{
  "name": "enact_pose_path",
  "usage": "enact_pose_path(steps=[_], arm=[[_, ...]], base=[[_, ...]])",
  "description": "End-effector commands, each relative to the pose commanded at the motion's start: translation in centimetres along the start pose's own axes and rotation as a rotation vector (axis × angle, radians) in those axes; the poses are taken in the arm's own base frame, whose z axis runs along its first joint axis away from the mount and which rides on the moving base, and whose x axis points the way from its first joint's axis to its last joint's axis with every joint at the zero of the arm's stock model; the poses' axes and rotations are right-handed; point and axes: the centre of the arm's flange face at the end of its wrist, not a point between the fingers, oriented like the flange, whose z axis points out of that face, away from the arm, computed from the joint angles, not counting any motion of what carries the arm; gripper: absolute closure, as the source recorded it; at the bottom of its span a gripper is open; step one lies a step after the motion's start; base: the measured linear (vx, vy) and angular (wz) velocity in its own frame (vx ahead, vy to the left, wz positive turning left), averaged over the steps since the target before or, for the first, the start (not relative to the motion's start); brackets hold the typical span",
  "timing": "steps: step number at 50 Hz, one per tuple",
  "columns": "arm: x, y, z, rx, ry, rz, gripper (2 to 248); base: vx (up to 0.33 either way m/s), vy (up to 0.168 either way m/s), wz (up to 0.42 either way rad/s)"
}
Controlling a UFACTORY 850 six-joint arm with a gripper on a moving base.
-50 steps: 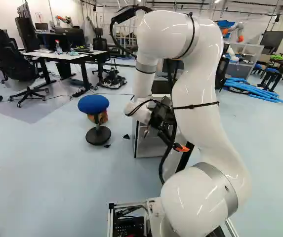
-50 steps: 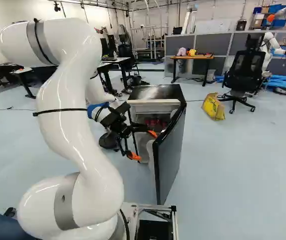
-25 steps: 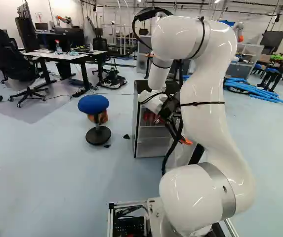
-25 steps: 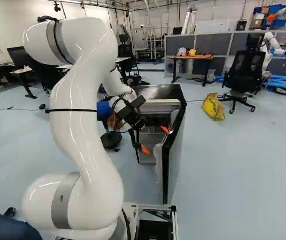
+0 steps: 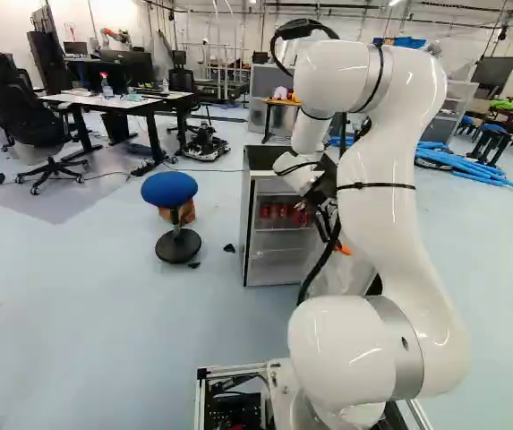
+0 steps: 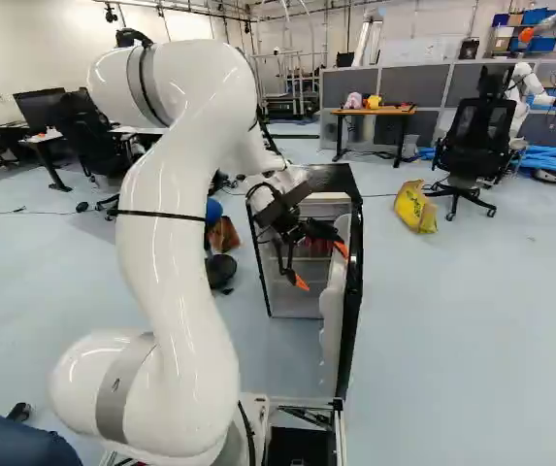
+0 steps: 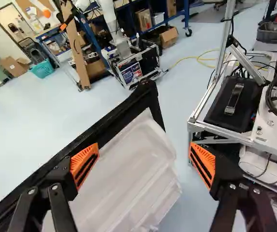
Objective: Grab a drink from the fridge
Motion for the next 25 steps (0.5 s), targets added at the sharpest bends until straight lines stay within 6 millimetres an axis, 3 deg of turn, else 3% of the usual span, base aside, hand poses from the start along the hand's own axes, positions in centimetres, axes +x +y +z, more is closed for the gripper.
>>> enact_pose_path(steps=[25], arm=[[0.2,-7.2,2.5,-0.089,-0.016,0.117,3]], base=[[0.0,0.0,0.0]])
